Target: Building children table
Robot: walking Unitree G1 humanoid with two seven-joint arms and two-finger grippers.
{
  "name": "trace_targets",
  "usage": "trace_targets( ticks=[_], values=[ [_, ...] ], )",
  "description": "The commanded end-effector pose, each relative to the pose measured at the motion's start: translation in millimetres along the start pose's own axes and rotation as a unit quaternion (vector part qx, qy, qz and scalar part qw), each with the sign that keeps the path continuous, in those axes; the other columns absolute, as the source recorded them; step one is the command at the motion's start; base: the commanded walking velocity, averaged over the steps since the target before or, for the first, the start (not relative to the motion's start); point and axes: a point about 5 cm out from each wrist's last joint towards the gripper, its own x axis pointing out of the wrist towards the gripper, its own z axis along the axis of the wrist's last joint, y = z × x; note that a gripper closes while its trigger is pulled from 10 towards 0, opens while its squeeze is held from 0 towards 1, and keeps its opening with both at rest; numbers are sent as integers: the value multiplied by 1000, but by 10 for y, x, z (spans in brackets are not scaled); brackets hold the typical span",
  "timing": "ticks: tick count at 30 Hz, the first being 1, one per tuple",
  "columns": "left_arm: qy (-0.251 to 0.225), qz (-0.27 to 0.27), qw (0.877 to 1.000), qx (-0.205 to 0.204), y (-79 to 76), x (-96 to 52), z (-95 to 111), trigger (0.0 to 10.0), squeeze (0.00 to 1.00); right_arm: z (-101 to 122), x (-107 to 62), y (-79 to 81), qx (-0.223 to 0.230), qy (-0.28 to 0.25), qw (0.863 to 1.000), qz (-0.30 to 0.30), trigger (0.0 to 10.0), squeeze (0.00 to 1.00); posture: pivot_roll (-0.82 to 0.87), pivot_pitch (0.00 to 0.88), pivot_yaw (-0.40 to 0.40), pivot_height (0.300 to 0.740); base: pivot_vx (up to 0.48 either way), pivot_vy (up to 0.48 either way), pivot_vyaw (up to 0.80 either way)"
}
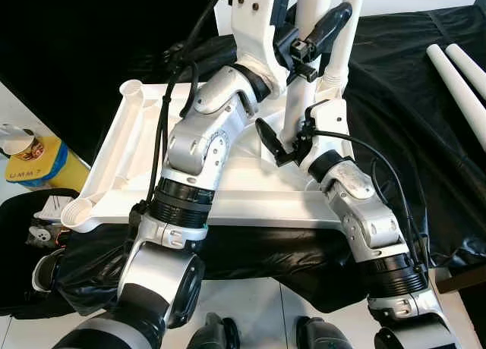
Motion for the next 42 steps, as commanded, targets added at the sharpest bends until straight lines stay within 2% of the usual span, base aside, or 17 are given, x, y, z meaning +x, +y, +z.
trace_targets(
  ticks=[1,10,11,12,13,29,30,34,37,40,41,42],
  values=[
    [-9,-38,999,-13,-171,62,10,10000,0,26,55,98,-3,-9,1000,23,10000,0,-111,118,84,740,0,0,0],
    [10,-54,998,16,-271,49,-92,10000,0,36,52,101,-2,-12,1000,25,10000,0,-116,118,79,740,0,0,0],
    [12,-56,998,18,-294,50,-105,10000,0,33,53,102,-2,-12,1000,25,4510,0,-116,119,79,740,0,0,0],
    [14,-58,998,18,-308,50,-113,10000,0,31,54,103,-1,-11,1000,25,4510,0,-116,119,79,740,0,0,0],
    [14,-58,998,17,-318,51,-114,10000,0,30,54,104,2,-11,1000,25,0,0,-116,120,79,740,0,0,0],
    [18,-62,998,11,-351,47,-146,10000,0,13,24,56,14,-12,1000,4,0,0,-108,130,79,740,0,0,0],
    [15,-62,998,2,-341,39,-141,10000,1000,5,13,40,20,-9,1000,-7,9961,0,-107,130,78,740,0,0,0],
    [8,-57,998,-9,-302,27,-115,10000,1000,-15,-12,-9,37,1,998,-43,10000,0,-101,132,71,740,0,0,0],
    [8,-35,999,5,-236,21,-95,10000,1000,-42,-18,-63,48,13,996,-75,10000,0,-101,133,69,740,0,0,0],
    [7,-33,999,7,-226,19,-90,10000,1000,-49,-17,-72,49,16,995,-81,10000,0,-101,134,68,740,0,0,0],
    [-3,-25,1000,3,-199,8,-61,10000,0,-63,-18,-100,52,20,994,-96,10000,0,-103,137,63,740,0,0,0],
    [-10,-18,1000,0,-181,1,-41,10000,0,-73,-19,-118,54,23,993,-107,10000,0,-103,137,63,740,0,0,0]
  ],
)
